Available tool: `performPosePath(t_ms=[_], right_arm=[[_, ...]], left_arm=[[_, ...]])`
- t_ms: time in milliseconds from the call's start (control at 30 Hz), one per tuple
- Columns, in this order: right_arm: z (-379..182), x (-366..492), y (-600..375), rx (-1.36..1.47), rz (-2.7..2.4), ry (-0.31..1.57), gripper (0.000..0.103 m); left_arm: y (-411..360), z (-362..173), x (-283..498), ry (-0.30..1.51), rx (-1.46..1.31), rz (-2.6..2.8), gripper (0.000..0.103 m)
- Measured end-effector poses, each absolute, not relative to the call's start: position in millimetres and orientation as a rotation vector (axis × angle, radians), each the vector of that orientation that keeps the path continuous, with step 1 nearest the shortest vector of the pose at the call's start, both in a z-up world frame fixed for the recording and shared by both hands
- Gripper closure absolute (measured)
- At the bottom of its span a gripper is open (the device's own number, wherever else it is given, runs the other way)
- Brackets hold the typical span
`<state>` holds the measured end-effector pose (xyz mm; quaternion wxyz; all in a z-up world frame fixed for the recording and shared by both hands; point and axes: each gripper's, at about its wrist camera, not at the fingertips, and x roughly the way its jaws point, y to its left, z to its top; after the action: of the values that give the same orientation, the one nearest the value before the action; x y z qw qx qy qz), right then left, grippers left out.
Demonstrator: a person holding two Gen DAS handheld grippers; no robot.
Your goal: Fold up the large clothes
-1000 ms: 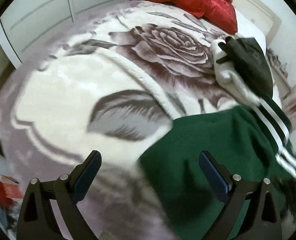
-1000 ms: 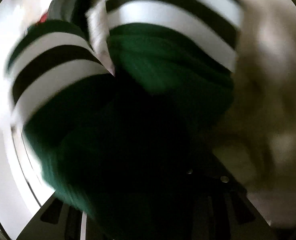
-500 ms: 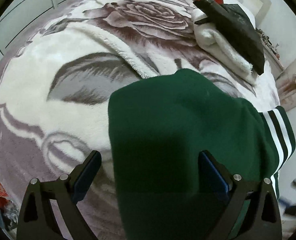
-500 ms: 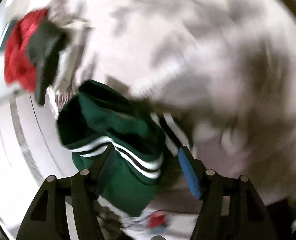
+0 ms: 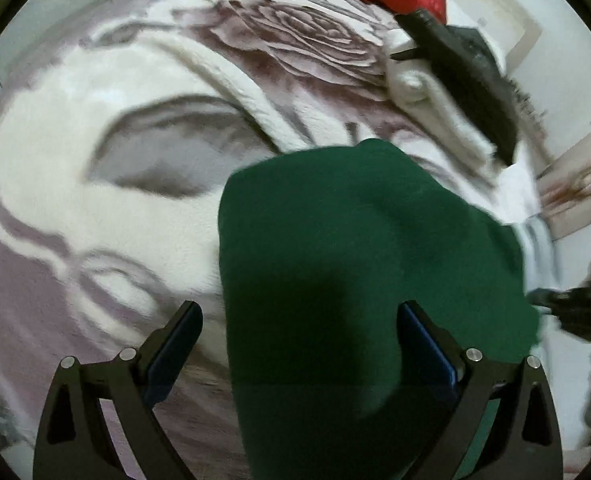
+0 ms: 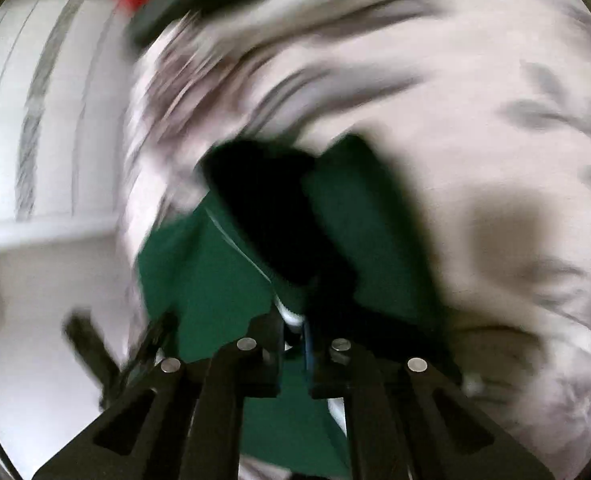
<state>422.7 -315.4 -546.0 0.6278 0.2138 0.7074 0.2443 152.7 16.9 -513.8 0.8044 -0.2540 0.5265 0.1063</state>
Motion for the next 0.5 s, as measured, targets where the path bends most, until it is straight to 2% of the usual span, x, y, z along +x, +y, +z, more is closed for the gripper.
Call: performPosePath(t_ms=[100,200,233,267,300,333,367,500], right_arm=[[-574,429,-336,0.481,0.405,1.685,0.097],[-569,425,-325,0.462,0.489,1.702,0.094],[-559,425,-327,0.472,0.530,1.710,0.086],[-552,424,-332,0.473,0.552,1.716,0.066],[-539,420,-340,0.478,0.572,1.692,0.053],[-530,415,-347,0.481,0.586,1.662,0.031],[-524,405,-337,0.453,0.582,1.649,0.027],[-543,377,-332,0.309,0.561,1.734,0.027]], left_arm=[[5,-514,158,1.135,-0.537,0.217,0.002],[7,-501,153,1.136,-0.497,0.264,0.002],[11,-495,147,1.127,-0.502,0.278,0.002],[14,-490,139,1.116,-0.511,0.292,0.002],[19,-484,128,1.099,-0.528,0.314,0.002],[22,-478,116,1.084,-0.542,0.337,0.002],[25,-475,105,1.077,-0.547,0.365,0.002],[34,-479,58,1.092,-0.552,0.517,0.002]])
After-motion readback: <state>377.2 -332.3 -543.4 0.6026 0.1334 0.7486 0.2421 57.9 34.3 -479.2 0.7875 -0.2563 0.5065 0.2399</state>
